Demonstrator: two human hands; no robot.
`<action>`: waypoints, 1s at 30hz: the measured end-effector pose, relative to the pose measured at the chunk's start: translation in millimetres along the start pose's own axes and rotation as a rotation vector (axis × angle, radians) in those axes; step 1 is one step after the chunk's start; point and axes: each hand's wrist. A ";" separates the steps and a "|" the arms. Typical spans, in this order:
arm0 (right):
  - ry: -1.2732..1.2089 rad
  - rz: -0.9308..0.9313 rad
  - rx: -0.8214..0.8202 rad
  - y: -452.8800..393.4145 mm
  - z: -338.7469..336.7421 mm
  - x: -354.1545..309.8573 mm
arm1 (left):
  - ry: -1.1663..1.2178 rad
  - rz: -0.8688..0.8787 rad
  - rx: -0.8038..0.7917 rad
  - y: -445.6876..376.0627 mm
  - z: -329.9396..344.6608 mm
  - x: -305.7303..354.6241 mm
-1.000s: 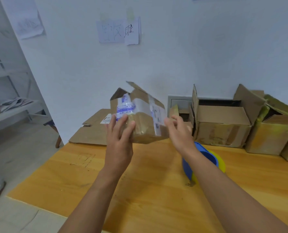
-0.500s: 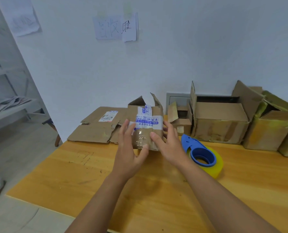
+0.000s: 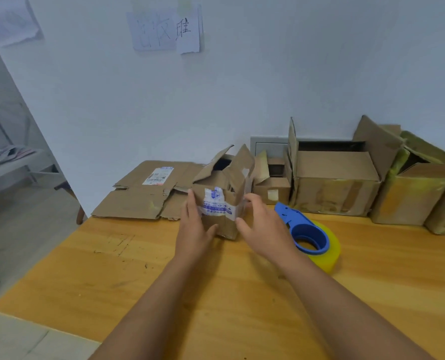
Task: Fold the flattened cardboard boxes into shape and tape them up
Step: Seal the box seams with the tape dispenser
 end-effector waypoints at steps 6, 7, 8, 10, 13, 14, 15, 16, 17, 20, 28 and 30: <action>0.350 0.024 0.139 -5.4 -18.2 34.4 | 0.025 -0.111 0.086 -29.0 26.8 -5.8; 0.387 0.046 0.113 -7.1 -17.9 38.8 | 0.020 -0.129 0.100 -33.9 30.9 -6.2; 0.410 0.065 0.088 -8.5 -16.8 42.5 | 0.018 -0.142 0.107 -39.5 35.0 -7.2; 0.436 0.089 0.049 -10.8 -13.3 47.7 | 0.019 -0.156 0.111 -51.9 43.0 -11.4; 0.427 0.119 0.025 -12.4 -7.4 53.8 | 0.004 -0.162 0.108 -72.0 53.8 -18.7; 0.421 0.125 0.024 -13.3 -5.9 55.5 | -0.002 -0.161 0.104 -78.8 58.1 -20.5; 0.413 0.129 0.022 -14.3 -4.6 56.8 | -0.006 -0.160 0.100 -85.5 62.8 -21.5; 0.402 0.132 0.016 -15.4 -3.5 57.7 | -0.006 -0.162 0.094 -91.8 67.8 -21.7; 0.394 0.134 0.010 -16.2 -2.4 58.8 | -0.001 -0.166 0.087 -97.4 73.1 -21.1; 0.382 0.137 -0.003 -17.5 0.4 60.7 | 0.004 -0.161 0.072 -111.0 88.3 -16.4; 0.409 0.150 -0.036 -16.6 -4.4 57.6 | 0.058 -0.149 0.014 -119.6 96.1 -11.0; 0.468 0.150 -0.051 -16.2 -9.3 51.5 | 0.048 -0.126 -0.025 -112.7 87.1 -13.6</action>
Point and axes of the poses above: each hand's wrist, its own y-axis away from the middle knuckle, its own z-axis out of the palm, x = y × z, and after that the axes turned 11 degrees about z, right-handed
